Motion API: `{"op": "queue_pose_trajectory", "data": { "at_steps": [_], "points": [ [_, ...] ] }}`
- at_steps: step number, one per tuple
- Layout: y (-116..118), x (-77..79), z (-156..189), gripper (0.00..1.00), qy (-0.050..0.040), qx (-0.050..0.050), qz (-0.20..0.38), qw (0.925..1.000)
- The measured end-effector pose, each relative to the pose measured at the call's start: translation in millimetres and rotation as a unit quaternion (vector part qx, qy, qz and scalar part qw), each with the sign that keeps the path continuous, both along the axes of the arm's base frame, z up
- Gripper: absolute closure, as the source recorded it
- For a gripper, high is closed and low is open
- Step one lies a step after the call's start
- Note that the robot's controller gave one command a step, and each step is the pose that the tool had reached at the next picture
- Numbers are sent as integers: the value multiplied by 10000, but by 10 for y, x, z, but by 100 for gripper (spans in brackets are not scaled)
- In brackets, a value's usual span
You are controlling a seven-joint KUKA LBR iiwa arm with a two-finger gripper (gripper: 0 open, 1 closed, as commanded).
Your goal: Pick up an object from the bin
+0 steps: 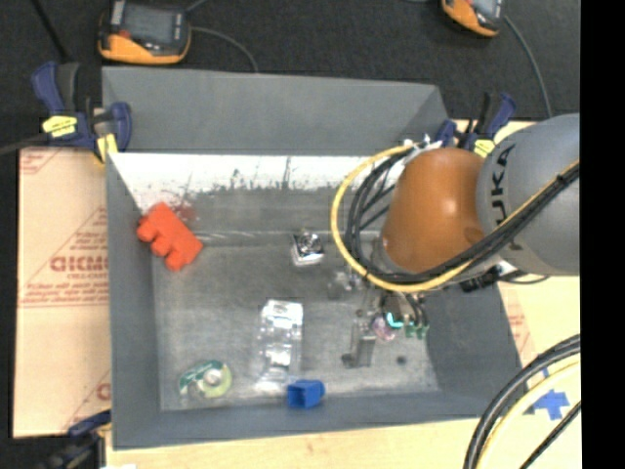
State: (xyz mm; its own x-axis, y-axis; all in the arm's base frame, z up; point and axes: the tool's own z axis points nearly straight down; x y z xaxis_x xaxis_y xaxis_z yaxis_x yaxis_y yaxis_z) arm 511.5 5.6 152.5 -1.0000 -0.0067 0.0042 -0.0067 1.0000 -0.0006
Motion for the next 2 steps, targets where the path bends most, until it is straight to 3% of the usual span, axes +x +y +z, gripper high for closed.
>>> {"op": "queue_pose_trajectory", "data": {
  "at_steps": [1, 2],
  "points": [
    [-933, 372, -826, 0, -46, -2, 3326, 9430],
    [-1307, 595, -504, 0, -47, -16, 4312, 9022]
  ]
}}
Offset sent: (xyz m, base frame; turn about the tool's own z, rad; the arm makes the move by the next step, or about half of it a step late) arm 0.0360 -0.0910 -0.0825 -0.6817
